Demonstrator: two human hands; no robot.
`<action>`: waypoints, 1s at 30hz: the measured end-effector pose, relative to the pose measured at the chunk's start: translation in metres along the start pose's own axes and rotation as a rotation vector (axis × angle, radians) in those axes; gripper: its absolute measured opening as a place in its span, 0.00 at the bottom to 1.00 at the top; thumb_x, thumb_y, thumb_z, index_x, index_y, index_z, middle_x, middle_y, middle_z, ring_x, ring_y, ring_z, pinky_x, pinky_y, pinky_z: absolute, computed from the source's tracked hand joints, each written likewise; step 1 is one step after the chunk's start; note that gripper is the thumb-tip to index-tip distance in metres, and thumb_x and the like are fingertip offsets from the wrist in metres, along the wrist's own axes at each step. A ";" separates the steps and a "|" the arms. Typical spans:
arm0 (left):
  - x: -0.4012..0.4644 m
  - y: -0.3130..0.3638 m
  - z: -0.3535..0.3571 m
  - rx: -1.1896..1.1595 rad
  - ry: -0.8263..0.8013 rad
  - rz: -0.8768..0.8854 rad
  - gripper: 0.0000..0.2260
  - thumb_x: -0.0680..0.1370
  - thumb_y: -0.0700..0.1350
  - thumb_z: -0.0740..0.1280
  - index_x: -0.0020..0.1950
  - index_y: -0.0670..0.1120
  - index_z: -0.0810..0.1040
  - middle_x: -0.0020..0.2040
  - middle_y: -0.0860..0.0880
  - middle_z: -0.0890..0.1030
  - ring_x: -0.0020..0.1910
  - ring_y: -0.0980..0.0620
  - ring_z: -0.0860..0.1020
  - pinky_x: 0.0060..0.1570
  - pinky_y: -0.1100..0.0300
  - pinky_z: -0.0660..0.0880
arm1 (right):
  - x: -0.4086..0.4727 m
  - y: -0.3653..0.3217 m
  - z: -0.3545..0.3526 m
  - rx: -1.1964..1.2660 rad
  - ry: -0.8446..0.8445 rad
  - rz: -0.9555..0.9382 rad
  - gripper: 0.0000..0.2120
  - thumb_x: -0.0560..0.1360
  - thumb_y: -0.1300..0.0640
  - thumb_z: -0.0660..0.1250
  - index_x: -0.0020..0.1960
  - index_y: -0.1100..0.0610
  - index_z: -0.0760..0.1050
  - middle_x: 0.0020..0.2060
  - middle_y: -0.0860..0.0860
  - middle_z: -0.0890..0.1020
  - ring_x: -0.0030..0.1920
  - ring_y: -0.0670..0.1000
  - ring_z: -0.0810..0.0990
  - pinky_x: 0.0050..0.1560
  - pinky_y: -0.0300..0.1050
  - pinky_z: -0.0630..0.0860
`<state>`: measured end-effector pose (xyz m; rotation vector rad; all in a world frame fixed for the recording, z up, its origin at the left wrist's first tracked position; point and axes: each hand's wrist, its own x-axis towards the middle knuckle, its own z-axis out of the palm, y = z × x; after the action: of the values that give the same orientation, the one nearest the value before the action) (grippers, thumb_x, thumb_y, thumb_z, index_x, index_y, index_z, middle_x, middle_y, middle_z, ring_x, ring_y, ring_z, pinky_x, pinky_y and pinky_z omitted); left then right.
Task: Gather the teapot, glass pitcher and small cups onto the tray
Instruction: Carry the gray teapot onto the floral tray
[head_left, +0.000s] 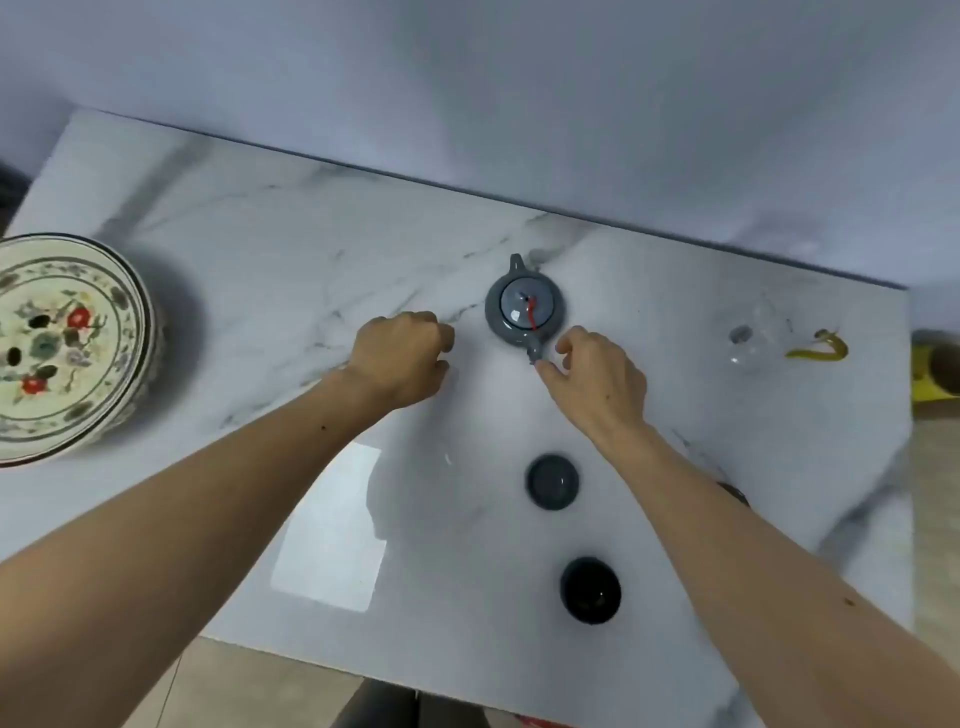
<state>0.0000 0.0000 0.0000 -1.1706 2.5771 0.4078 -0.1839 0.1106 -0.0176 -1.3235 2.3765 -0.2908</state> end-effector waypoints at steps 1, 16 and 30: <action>0.005 -0.001 0.004 0.016 -0.007 -0.009 0.13 0.77 0.48 0.63 0.60 0.49 0.78 0.57 0.48 0.79 0.54 0.45 0.78 0.46 0.55 0.73 | 0.004 -0.001 0.007 0.035 -0.012 0.024 0.15 0.74 0.46 0.67 0.53 0.56 0.75 0.46 0.52 0.82 0.46 0.57 0.80 0.40 0.46 0.73; 0.036 -0.002 0.022 -0.085 0.058 -0.071 0.16 0.76 0.48 0.64 0.64 0.47 0.74 0.59 0.47 0.78 0.57 0.44 0.76 0.49 0.51 0.75 | 0.019 -0.012 0.039 0.768 -0.032 0.419 0.08 0.74 0.58 0.71 0.36 0.57 0.81 0.27 0.52 0.81 0.26 0.46 0.81 0.30 0.34 0.79; -0.022 -0.070 -0.015 -0.114 0.095 -0.212 0.14 0.76 0.48 0.64 0.61 0.47 0.75 0.56 0.48 0.79 0.56 0.44 0.77 0.48 0.53 0.74 | 0.021 -0.082 0.014 0.550 -0.109 0.101 0.09 0.75 0.59 0.70 0.42 0.66 0.81 0.35 0.62 0.83 0.28 0.45 0.81 0.40 0.43 0.83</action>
<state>0.0655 -0.0348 0.0121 -1.5196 2.5013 0.4662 -0.1249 0.0494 -0.0048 -0.9305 2.0528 -0.7565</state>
